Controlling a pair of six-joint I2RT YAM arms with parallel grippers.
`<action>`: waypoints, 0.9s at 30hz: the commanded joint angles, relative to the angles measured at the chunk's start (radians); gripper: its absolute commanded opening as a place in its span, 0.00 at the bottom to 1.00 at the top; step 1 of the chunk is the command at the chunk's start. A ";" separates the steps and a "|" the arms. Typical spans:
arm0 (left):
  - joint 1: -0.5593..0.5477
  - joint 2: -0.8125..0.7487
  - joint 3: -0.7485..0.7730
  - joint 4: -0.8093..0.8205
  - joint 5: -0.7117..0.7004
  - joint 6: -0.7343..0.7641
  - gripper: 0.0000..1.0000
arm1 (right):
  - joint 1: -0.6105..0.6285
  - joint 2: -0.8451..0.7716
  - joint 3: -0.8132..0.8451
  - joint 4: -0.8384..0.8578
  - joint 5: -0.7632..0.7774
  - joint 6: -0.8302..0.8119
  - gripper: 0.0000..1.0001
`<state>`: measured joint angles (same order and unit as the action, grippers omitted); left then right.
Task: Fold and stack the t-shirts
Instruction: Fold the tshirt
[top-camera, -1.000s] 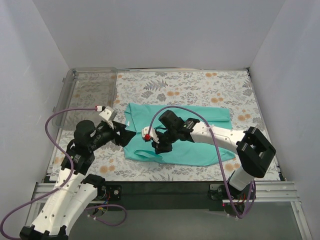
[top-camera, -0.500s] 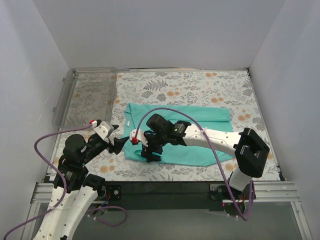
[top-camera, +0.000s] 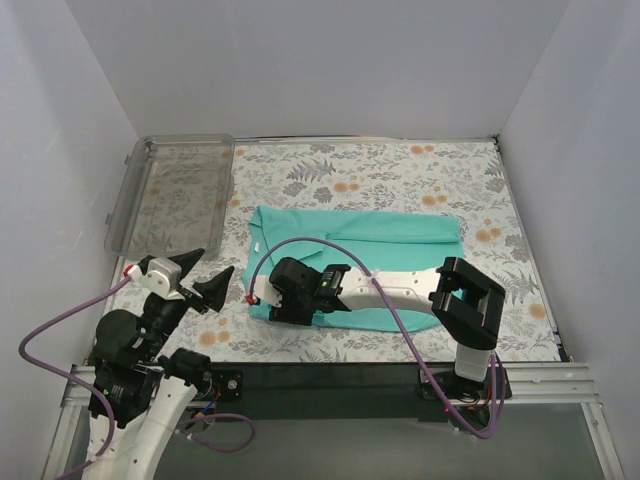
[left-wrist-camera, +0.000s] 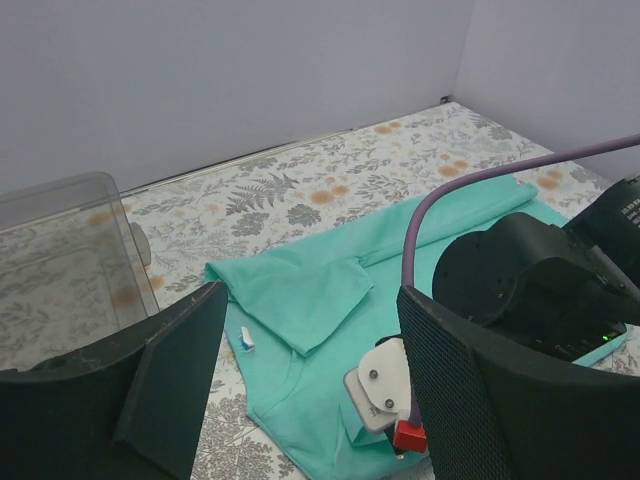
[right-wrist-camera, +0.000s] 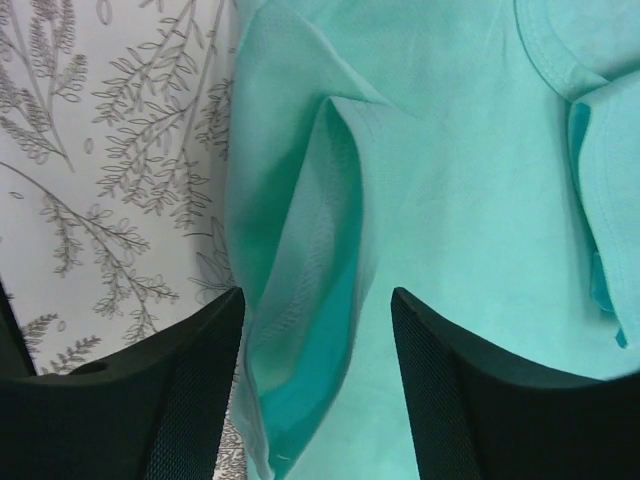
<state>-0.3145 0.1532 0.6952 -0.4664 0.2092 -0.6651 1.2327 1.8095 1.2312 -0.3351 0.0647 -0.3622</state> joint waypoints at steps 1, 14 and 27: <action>-0.001 -0.017 0.018 -0.009 -0.034 -0.013 0.64 | -0.001 0.005 0.037 0.034 0.083 0.023 0.53; -0.001 0.057 -0.025 -0.040 0.401 0.298 0.64 | -0.156 -0.084 -0.038 0.050 -0.261 0.025 0.01; -0.003 0.351 -0.144 -0.034 0.651 0.429 0.59 | -0.240 -0.190 -0.136 0.114 -0.500 0.012 0.01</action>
<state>-0.3164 0.4831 0.5632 -0.5232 0.7727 -0.2749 0.9886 1.6623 1.1130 -0.2684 -0.3561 -0.3439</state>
